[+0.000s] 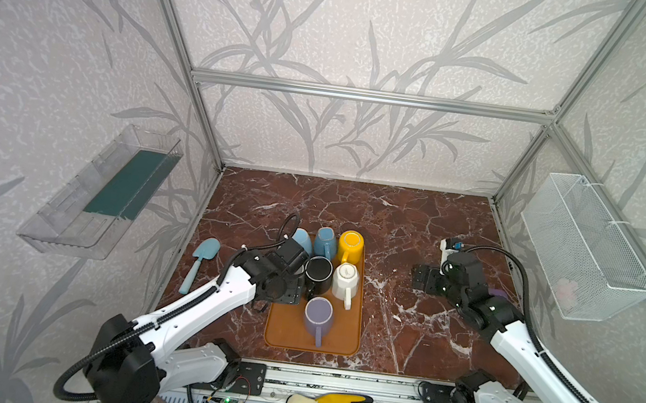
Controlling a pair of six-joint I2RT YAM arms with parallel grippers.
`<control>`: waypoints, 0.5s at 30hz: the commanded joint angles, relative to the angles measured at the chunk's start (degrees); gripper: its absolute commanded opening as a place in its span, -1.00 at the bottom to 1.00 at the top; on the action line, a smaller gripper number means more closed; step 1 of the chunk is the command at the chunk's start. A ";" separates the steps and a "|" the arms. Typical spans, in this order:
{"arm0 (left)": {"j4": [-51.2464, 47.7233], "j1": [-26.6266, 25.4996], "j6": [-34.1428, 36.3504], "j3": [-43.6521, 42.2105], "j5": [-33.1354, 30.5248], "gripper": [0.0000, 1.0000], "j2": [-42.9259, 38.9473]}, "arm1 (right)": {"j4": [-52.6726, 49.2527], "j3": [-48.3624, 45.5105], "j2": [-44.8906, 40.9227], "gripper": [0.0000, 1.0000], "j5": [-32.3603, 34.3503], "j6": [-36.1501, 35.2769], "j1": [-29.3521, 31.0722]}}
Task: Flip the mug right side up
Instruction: 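Lower the left gripper over the upside-down grey mug on the tray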
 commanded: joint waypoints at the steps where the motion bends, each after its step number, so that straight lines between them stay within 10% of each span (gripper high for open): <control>1: -2.02 -0.34 1.76 2.52 -0.93 0.46 1.27 | 0.35 -0.92 -1.28 0.98 -0.10 0.60 0.40; 15: -2.57 -0.19 4.19 6.21 -1.20 0.14 9.11 | -0.85 -1.18 -2.96 0.99 0.95 -0.05 0.47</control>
